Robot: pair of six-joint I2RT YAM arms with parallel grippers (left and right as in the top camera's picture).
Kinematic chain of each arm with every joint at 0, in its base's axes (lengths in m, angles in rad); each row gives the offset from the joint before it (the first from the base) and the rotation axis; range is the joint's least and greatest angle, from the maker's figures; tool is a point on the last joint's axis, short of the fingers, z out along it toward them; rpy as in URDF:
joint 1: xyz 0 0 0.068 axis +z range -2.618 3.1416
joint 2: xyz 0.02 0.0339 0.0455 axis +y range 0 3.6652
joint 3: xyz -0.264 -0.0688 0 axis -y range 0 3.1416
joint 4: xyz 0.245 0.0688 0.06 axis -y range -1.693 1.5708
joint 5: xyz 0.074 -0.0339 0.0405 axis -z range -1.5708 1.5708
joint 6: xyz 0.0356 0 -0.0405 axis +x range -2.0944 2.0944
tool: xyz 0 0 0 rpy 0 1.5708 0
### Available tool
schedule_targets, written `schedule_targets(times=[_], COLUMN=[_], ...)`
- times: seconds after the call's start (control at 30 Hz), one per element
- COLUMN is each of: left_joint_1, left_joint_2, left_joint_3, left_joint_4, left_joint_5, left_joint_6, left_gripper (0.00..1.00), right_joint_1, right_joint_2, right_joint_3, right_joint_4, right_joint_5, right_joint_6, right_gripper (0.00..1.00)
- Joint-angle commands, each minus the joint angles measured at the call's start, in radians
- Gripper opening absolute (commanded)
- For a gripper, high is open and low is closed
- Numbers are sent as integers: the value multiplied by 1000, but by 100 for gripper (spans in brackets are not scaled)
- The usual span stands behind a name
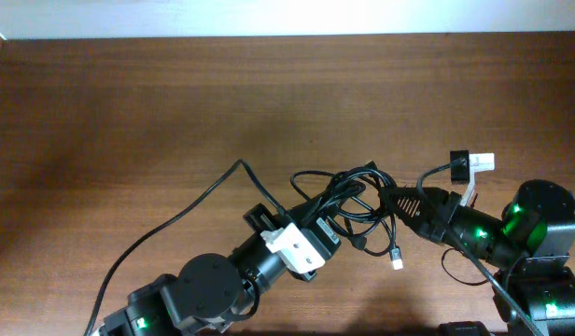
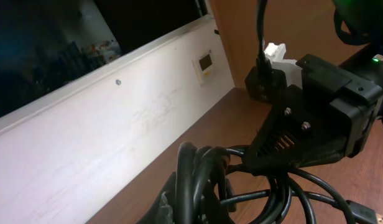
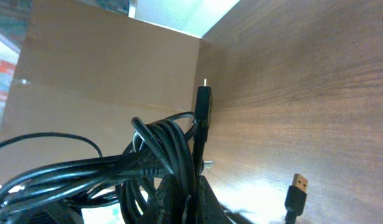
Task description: Untangle cables
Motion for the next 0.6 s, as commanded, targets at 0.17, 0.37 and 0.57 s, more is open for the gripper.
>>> schedule_targets(times=[0.17,0.37,0.57], left_joint_1=[4,4,4], left_joint_2=[-70,-70,-70], left_joint_3=[29,29,29], left_joint_4=[50,50,-1], left_joint_5=[-85,-85,-85], left_joint_6=[-6,-6,-5], left_gripper=[0,0,0], right_joint_1=[-10,-10,-10], right_joint_2=[10,10,2], right_joint_3=[0,0,2], right_joint_4=[-18,-37,-21], right_joint_5=[100,178,202], right_joint_6=[-518,-1032,-933], right_gripper=[4,20,39])
